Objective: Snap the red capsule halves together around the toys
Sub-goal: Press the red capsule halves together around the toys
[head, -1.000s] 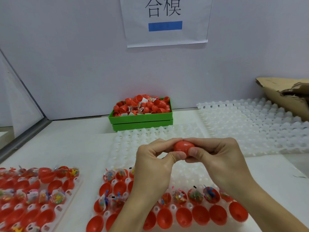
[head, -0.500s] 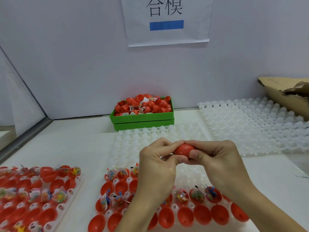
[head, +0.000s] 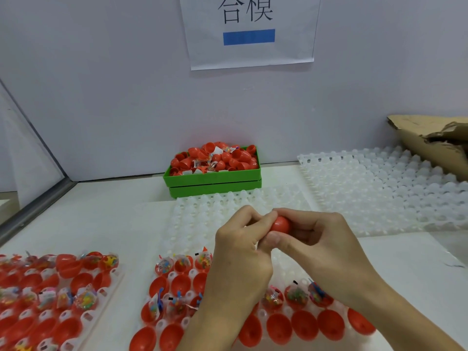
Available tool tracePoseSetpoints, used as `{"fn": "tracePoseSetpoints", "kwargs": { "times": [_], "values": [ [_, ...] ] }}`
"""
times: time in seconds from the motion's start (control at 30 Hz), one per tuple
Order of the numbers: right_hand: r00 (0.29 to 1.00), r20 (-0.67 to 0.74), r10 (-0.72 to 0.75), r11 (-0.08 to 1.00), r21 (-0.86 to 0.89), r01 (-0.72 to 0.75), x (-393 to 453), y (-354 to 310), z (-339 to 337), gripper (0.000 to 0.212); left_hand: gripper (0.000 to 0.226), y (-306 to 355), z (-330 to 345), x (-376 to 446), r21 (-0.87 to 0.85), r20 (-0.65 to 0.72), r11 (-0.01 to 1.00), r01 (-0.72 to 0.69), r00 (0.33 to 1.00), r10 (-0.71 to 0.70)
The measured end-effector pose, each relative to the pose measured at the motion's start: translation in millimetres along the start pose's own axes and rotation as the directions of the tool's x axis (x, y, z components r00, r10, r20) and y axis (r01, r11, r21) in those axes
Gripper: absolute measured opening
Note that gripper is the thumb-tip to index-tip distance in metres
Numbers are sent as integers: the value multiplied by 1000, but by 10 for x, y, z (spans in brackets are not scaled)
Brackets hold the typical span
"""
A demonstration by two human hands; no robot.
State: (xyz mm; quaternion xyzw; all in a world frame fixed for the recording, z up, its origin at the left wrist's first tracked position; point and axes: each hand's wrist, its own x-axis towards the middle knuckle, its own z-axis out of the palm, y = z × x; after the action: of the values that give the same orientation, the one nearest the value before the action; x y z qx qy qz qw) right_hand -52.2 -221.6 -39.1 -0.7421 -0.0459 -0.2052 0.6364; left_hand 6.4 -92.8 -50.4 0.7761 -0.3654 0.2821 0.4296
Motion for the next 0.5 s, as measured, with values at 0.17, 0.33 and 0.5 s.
{"fn": "tracePoseSetpoints", "kwargs": {
  "times": [0.17,0.33,0.5],
  "values": [
    [990,6,141,987,78,-141,27,76,-38,30,29,-21,-51,34,-135,119,989,55,992,-39],
    [992,80,96,931,345,-118,37,70,-58,29,53,-121,-178,79,-599,421,628,496,863,-280],
    [986,162,-44,952,307,-8,24,39,-42,30,64,42,-126,49,-740,608,183,647,760,-229]
  ]
}}
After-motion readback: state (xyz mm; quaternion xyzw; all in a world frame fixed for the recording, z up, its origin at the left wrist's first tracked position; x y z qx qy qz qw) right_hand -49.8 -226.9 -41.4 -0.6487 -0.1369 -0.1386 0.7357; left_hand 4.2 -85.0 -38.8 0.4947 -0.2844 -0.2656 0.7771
